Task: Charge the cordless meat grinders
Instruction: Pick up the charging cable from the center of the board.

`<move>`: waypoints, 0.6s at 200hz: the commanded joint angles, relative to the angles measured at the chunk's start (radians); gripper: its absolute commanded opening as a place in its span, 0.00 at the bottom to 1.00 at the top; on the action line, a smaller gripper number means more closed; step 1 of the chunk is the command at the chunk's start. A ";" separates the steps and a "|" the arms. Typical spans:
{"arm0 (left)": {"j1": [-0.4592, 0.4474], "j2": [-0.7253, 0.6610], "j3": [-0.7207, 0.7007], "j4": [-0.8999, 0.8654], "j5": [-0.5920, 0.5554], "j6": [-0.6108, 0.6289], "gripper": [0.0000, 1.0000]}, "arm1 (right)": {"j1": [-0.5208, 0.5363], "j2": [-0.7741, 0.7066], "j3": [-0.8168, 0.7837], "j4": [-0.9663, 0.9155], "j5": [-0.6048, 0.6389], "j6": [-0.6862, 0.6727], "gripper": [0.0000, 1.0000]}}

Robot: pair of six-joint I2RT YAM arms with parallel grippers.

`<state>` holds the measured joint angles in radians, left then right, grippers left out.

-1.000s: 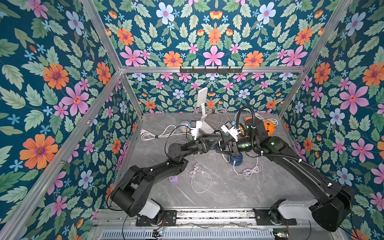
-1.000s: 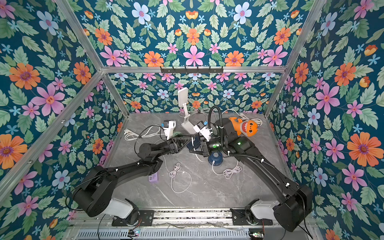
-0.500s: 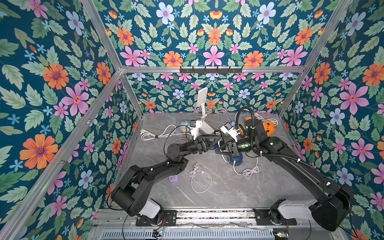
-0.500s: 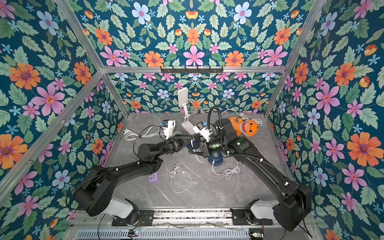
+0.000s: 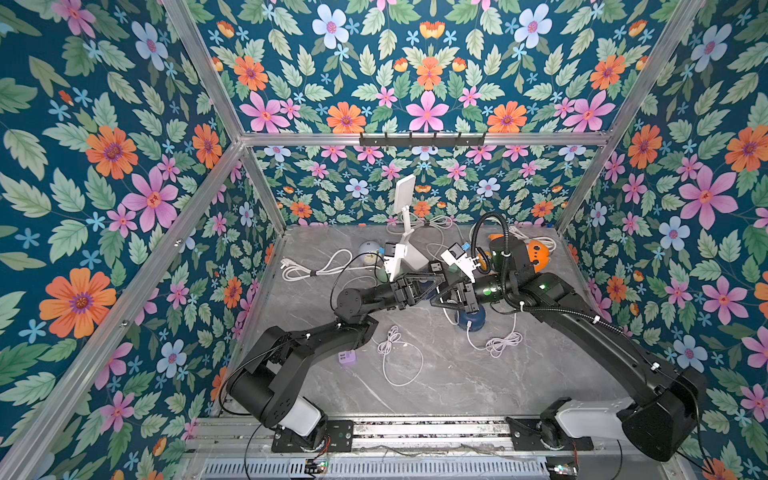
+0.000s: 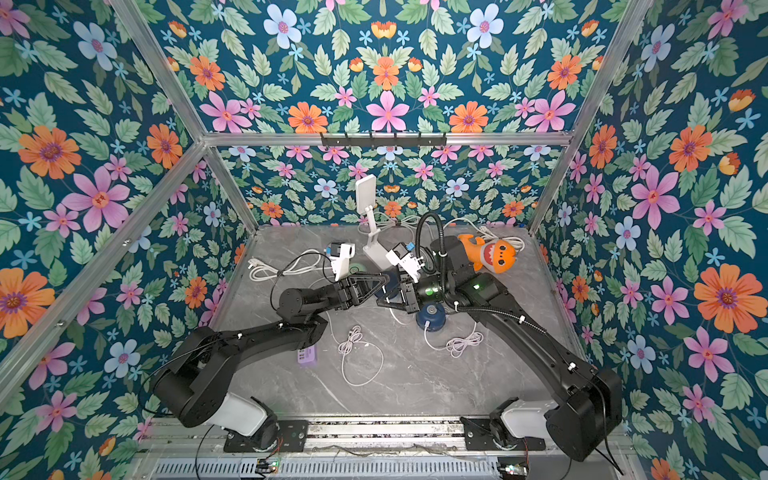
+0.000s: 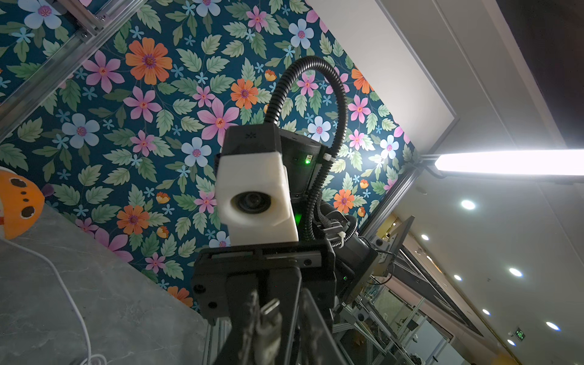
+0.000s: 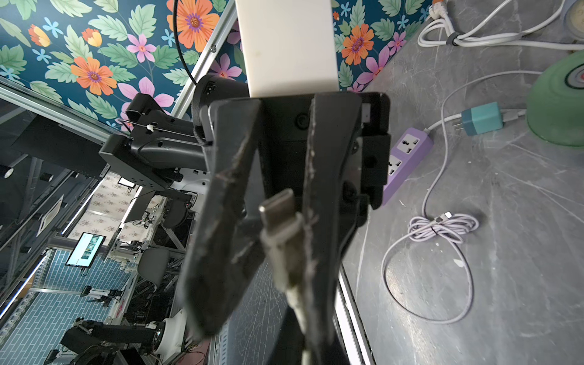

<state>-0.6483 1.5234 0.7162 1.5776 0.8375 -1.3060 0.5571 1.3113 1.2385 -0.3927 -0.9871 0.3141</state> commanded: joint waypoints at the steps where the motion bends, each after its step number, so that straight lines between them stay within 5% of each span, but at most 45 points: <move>1: 0.002 -0.001 0.002 0.056 0.006 -0.009 0.14 | 0.000 0.000 0.002 0.004 -0.010 -0.008 0.00; 35: 0.005 -0.002 0.003 0.042 0.001 -0.013 0.00 | 0.001 -0.011 -0.001 -0.033 0.004 -0.025 0.01; 52: 0.008 -0.023 -0.003 -0.019 -0.016 0.012 0.00 | 0.001 -0.035 0.003 -0.086 0.112 -0.041 0.54; 78: 0.009 -0.158 -0.021 -0.422 -0.127 0.220 0.00 | 0.004 -0.103 -0.008 -0.159 0.370 -0.050 0.98; 100: -0.004 -0.319 0.011 -0.981 -0.406 0.431 0.00 | 0.031 -0.144 -0.017 -0.188 0.565 -0.042 0.99; 120: -0.004 -0.398 -0.011 -1.172 -0.602 0.421 0.00 | 0.121 -0.140 -0.003 -0.199 0.725 -0.054 0.99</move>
<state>-0.6514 1.2003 0.7219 0.8654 0.5423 -1.0138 0.6025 1.1690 1.2240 -0.5529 -0.5385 0.2806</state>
